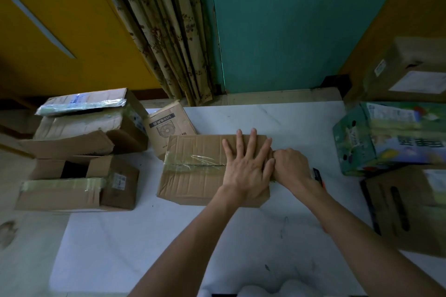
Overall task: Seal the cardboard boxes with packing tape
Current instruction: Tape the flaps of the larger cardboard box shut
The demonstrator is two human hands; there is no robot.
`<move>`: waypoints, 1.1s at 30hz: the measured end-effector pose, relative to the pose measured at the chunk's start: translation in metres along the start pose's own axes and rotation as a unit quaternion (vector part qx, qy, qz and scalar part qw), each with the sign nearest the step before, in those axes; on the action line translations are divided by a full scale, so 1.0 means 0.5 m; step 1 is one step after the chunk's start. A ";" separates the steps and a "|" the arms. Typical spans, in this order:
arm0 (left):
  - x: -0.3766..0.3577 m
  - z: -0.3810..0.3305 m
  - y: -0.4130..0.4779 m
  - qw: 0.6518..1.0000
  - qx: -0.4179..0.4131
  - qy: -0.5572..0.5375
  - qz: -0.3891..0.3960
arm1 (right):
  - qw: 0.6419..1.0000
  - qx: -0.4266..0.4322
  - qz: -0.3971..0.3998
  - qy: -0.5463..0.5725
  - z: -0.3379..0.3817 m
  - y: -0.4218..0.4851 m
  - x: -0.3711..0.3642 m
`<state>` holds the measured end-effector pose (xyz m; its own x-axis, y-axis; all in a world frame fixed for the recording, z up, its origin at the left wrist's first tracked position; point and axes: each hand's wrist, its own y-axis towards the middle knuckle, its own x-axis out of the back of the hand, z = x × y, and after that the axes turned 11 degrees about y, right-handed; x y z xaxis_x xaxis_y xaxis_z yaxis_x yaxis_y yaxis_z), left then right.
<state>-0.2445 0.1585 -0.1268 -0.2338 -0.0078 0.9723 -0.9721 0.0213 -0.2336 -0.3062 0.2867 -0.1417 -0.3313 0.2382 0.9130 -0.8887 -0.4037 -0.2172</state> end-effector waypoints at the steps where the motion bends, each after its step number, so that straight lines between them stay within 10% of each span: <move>1: 0.003 0.001 -0.001 1.000 0.003 -0.002 0.003 | 1.000 -0.002 0.000 -0.001 0.002 0.000 -0.001; 12: 0.077 0.000 0.076 0.977 0.177 -0.064 0.097 | 0.964 0.032 -0.062 0.258 -0.068 -0.010 -0.016; 33: 0.076 0.034 0.052 0.977 0.164 -0.128 0.042 | 0.992 -0.062 -0.047 0.095 -0.095 0.028 -0.050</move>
<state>-0.2787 0.1418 -0.0963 -0.2691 -0.2700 0.9245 -0.8932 -0.2890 -0.3444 -0.3252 0.3170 -0.1839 -0.2891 0.4366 0.8519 -0.9467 -0.2623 -0.1869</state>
